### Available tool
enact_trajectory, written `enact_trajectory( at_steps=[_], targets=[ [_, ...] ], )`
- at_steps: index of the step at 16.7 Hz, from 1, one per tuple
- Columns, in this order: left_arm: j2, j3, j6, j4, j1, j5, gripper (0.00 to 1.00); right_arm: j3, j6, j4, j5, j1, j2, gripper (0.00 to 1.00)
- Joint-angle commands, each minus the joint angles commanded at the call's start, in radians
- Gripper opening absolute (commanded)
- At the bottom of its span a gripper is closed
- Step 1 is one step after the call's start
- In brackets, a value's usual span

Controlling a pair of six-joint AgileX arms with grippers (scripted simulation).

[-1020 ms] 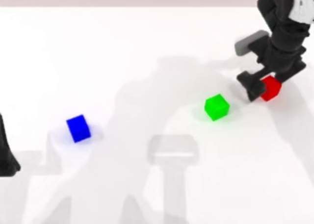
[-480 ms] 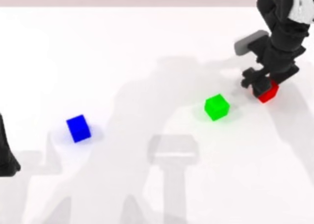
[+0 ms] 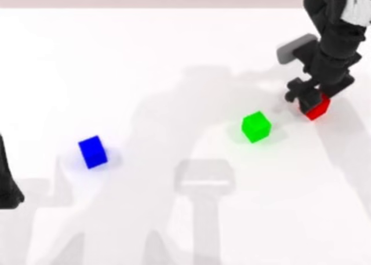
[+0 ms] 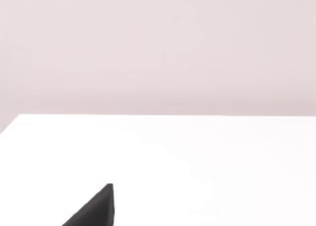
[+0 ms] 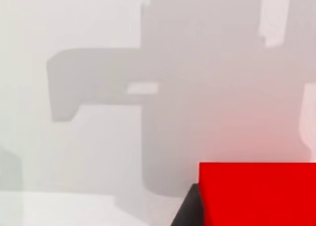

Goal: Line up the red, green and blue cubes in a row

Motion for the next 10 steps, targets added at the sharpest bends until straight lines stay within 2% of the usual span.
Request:
enact_trajectory(
  at_steps=[6, 10],
  targets=[
    [0.000, 0.000, 0.000, 0.000, 0.000, 0.000, 1.00, 0.161, 0.000, -0.202, -0.001, 0.006, -0.032, 0.00],
    [0.000, 0.000, 0.000, 0.000, 0.000, 0.000, 1.00, 0.187, -0.001, -0.229, -0.001, 0.008, -0.041, 0.00]
  ],
)
